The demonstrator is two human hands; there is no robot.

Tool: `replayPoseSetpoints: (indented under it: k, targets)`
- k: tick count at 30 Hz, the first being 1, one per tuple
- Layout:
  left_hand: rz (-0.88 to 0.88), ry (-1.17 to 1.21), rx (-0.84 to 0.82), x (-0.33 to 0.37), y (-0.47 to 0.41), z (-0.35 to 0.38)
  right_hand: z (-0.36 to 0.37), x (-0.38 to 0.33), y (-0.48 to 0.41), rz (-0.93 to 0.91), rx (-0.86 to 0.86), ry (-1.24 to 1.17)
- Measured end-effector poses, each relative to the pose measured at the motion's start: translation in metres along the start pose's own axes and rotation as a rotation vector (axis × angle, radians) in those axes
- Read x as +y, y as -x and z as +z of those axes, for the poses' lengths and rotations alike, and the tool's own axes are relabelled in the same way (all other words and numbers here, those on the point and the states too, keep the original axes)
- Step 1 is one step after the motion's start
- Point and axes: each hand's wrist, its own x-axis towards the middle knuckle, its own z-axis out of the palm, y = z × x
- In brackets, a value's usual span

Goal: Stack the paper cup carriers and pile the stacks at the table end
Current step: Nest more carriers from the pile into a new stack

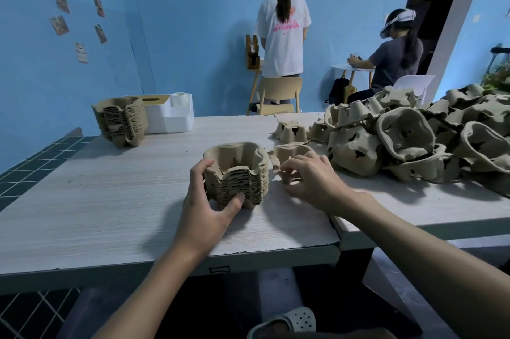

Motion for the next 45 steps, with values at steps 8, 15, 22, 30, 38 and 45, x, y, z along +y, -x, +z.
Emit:
replayPoseSetpoints:
  k: [8,15,22,30,38,45]
  targets:
    - [-0.007,-0.004,0.000,0.000,0.000,-0.001,-0.006,0.003,-0.002,0.002,0.125,0.013]
    - [-0.007,0.001,-0.001,-0.001,-0.001,0.000,-0.021,-0.002,-0.004,0.045,0.356,-0.121]
    - [-0.007,0.042,-0.029,-0.001,-0.001,-0.002,-0.039,-0.032,-0.020,-0.194,0.522,-0.303]
    - [-0.046,0.128,-0.021,0.001,-0.001,-0.002,-0.028,-0.048,-0.020,-0.341,0.313,-0.354]
    - [-0.008,0.043,-0.015,0.002,0.000,-0.002,-0.018,-0.038,-0.012,-0.220,0.278,-0.347]
    - [0.057,-0.012,0.017,-0.003,0.000,-0.002,0.011,0.005,-0.044,0.107,0.200,-0.376]
